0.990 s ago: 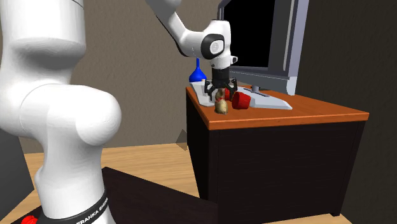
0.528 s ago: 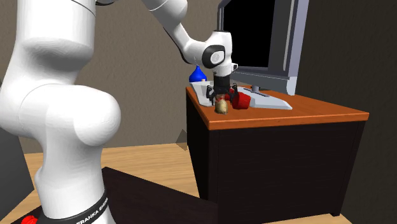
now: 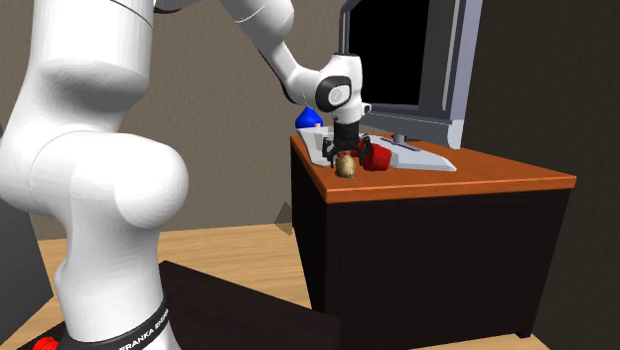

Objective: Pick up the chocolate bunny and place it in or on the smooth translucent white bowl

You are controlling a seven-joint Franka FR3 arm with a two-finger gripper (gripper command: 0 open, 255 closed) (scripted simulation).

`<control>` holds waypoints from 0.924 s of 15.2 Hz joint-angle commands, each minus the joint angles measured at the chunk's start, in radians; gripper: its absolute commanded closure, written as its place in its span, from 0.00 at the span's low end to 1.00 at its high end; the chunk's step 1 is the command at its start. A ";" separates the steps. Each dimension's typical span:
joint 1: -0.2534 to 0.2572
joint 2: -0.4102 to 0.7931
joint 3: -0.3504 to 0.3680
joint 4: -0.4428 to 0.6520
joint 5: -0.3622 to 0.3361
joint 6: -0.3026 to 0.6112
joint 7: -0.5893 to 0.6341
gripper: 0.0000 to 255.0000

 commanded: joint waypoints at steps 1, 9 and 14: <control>0.000 0.000 0.000 0.000 0.000 0.000 0.000 0.00; 0.000 0.000 0.000 0.000 0.000 0.000 0.000 1.00; 0.004 -0.015 -0.006 0.008 -0.015 -0.021 0.013 1.00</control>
